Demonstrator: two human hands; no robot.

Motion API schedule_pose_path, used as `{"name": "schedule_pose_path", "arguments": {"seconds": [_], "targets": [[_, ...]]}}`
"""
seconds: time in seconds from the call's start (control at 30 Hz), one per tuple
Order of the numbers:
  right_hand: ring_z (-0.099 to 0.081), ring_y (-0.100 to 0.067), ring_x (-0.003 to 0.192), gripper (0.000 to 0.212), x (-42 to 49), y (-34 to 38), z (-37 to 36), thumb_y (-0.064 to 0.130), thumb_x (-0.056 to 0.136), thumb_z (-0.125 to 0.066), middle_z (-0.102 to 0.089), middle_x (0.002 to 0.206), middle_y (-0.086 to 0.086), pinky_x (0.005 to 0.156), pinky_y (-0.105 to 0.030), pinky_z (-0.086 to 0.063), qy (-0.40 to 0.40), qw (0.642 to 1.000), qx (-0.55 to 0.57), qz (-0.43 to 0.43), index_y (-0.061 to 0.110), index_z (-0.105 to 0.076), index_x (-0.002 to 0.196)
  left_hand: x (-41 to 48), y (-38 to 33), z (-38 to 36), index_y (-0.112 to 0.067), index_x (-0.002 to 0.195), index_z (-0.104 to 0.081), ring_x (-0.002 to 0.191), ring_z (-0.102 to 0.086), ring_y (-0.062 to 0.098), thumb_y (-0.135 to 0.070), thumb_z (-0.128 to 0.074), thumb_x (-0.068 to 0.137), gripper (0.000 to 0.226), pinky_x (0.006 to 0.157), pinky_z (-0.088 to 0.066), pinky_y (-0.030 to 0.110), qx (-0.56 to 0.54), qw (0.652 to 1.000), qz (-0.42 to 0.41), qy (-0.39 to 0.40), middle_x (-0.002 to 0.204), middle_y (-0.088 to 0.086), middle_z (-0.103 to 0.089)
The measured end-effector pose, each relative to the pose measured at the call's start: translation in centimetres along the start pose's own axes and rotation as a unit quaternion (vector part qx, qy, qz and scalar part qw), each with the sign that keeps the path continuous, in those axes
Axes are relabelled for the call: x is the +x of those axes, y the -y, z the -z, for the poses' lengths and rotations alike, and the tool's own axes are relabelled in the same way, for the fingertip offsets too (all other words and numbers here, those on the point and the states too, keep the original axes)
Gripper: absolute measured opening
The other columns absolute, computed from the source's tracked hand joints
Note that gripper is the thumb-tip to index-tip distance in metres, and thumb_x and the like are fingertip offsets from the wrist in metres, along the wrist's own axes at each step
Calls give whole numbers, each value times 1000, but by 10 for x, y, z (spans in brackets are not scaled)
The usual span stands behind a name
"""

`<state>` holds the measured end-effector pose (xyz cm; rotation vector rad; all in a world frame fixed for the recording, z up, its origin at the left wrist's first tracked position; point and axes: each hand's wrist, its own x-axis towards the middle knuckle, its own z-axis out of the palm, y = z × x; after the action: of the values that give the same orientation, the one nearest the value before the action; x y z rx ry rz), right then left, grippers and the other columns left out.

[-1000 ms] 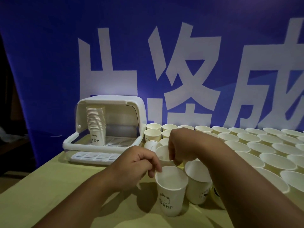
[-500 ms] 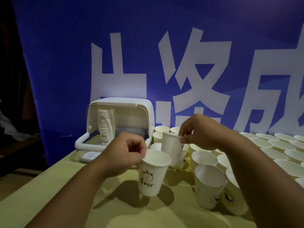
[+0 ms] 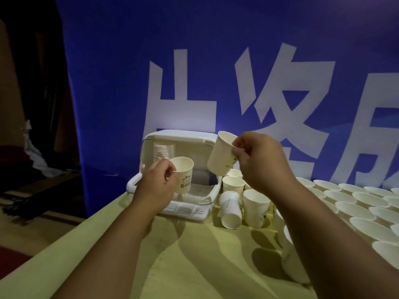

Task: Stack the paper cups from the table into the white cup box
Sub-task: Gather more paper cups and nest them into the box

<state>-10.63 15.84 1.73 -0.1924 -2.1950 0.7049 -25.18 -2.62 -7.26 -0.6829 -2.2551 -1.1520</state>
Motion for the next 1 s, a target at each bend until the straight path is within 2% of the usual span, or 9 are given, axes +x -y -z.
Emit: {"name": "schedule_pose_path", "arguments": {"seconds": [0.07,0.13,0.2,0.33,0.47,0.57,0.7,0.87,1.0], "targets": [[-60,-17,88,11,10,11,-12,16,96,-62,-64,100,1,62,-20,-44,-18,1000,1,-8,25,-65,101,-1,1,-5,-29,96,-52,89,-57,12,-31,-52,101,5,65,-47,30,25,999,-15,25,106,-9,-56],[-60,-21,91,16,18,20,-25,9,94,-63,-64,103,-1,68,-27,-50,-36,999,7,-20,22,-66,104,-3,1,-10,-31,104,-52,96,-59,15,-35,-50,104,5,75,-55,38,49,997,-14,50,114,-8,-53],[-56,-20,90,22,21,26,-36,4,92,-63,-63,105,-3,74,-32,-52,-46,999,8,-27,20,-66,107,-4,1,-14,-33,107,-53,98,-60,18,-36,-50,104,5,81,-57,45,75,995,-1,73,116,-8,-53],[-52,-18,90,32,22,18,-58,4,89,-67,-63,111,-4,78,-29,-49,-24,999,-18,-22,18,-65,118,-4,0,-21,-37,107,-55,98,-60,15,-35,-52,104,4,83,-58,43,109,990,8,88,114,-11,-56],[-52,-17,88,28,24,4,-69,6,90,-68,-64,109,-3,73,-26,-44,-2,999,-27,-17,19,-66,115,-6,-3,-22,-38,106,-58,96,-59,9,-36,-55,103,5,82,-56,34,108,988,8,111,109,-14,-57],[-52,-15,86,28,21,-1,-75,6,90,-68,-65,109,-3,75,-25,-45,22,999,-38,-10,19,-66,115,-8,-2,-21,-38,105,-64,96,-61,10,-36,-59,101,7,86,-57,37,120,985,16,126,107,-13,-63],[-53,-15,82,34,17,-6,-82,3,87,-69,-66,107,-2,73,-25,-47,53,996,-65,3,21,-67,116,-9,-3,-19,-36,114,-70,99,-63,10,-34,-58,102,17,89,-58,40,114,983,32,139,107,-13,-68],[-54,-14,83,36,20,-10,-81,3,86,-71,-67,109,-2,77,-26,-48,71,993,-90,9,22,-69,118,-9,-3,-20,-34,114,-67,98,-63,13,-35,-53,104,17,89,-57,43,111,986,28,125,105,-10,-68],[-58,-17,86,37,21,-13,-82,2,86,-72,-67,109,-3,80,-29,-53,87,991,-101,2,21,-69,117,-8,0,-21,-34,106,-57,94,-63,13,-32,-53,104,5,84,-58,43,103,989,25,101,103,-10,-67]]}}
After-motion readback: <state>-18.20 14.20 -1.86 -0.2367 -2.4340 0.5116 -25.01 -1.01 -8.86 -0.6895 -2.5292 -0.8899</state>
